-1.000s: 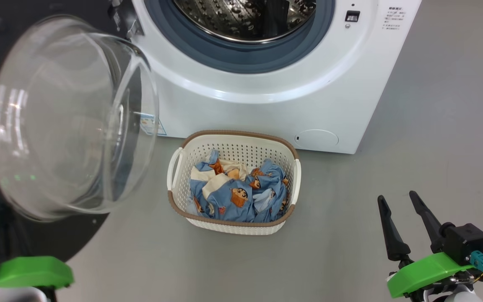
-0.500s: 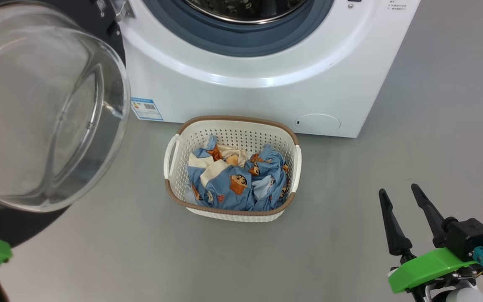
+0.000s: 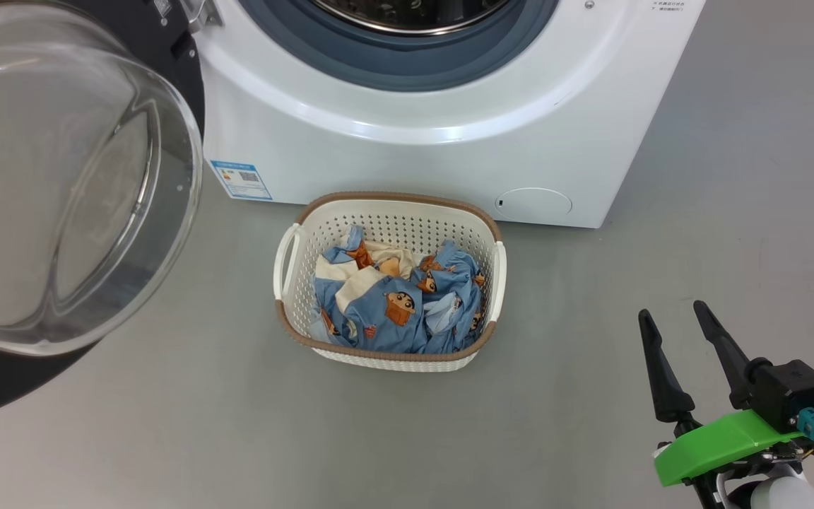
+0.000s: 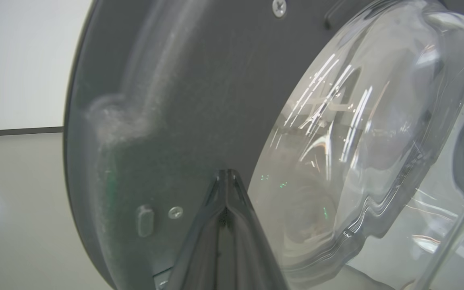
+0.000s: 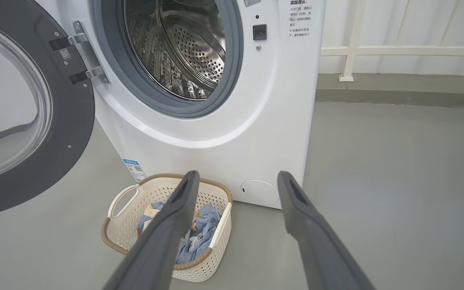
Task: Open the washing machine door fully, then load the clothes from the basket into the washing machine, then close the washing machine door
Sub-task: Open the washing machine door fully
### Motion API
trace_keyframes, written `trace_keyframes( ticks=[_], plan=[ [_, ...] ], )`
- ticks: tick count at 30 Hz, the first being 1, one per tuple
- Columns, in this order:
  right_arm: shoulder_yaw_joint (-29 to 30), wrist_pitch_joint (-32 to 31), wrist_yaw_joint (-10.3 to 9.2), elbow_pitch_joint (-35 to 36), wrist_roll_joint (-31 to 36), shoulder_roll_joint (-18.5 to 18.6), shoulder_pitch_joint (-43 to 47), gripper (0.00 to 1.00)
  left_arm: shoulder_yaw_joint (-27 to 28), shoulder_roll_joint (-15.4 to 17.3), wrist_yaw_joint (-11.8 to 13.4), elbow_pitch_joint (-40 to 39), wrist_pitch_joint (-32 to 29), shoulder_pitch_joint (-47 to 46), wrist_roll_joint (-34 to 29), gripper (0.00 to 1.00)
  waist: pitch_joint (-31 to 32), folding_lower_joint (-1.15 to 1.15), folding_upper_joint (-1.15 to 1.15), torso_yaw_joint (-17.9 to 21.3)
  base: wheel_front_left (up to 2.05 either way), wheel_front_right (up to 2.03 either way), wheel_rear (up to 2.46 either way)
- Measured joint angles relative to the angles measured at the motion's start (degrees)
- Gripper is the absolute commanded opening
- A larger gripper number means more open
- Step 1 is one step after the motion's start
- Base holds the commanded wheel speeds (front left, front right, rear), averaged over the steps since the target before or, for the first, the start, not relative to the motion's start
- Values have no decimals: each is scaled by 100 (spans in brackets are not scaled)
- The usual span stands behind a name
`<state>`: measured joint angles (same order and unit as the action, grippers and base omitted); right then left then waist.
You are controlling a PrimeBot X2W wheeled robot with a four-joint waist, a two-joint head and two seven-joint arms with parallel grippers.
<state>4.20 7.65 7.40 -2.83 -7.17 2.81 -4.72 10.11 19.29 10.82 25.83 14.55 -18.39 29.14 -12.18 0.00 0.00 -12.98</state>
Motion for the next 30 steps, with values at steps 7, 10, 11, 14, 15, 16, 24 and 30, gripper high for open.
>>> trace_keyframes(
  ticks=[7, 10, 11, 14, 15, 16, 24, 30],
  plan=[
    [-21, 2, 0, -33, 0, 0, 1, 100, 309, -347, -49, -346, 0, 177, -367, 0, 80, 0, 0, 30, 0, 0, 0],
    [-40, 29, 0, -48, -1, 0, 4, 100, 410, -517, -49, -683, 0, 476, -564, 0, 133, 0, 0, 60, 0, 0, 0],
    [-43, 47, 0, -49, -1, 0, 4, 100, 430, -581, -49, -803, 0, 594, -614, 0, 151, 0, 0, 72, 0, 0, 0],
    [-54, 53, 0, -62, -3, -1, 12, 100, 425, -772, -69, -1169, 0, 977, -781, 0, 227, 0, 0, 112, 0, 0, 0],
    [-55, 54, 0, -64, -3, -1, 21, 100, 411, -834, -102, -1300, 0, 1116, -867, 0, 255, 0, 0, 126, 0, 0, 0],
    [-54, 56, 0, -67, -3, -1, 31, 100, 376, -887, -108, -1416, 0, 1244, -916, 0, 282, 0, 0, 141, 0, 0, 0],
    [-85, 102, 0, -58, -45, -2, 227, 100, -75, -1107, -309, -2054, -65, 2048, -1077, 0, 511, 0, 0, 314, 0, 0, 0],
    [-145, 101, 0, -45, -47, -3, 338, 100, -438, -1184, -374, -2436, -296, 2375, -1237, 0, 711, 0, 0, 511, 0, 0, 0]
  ],
)
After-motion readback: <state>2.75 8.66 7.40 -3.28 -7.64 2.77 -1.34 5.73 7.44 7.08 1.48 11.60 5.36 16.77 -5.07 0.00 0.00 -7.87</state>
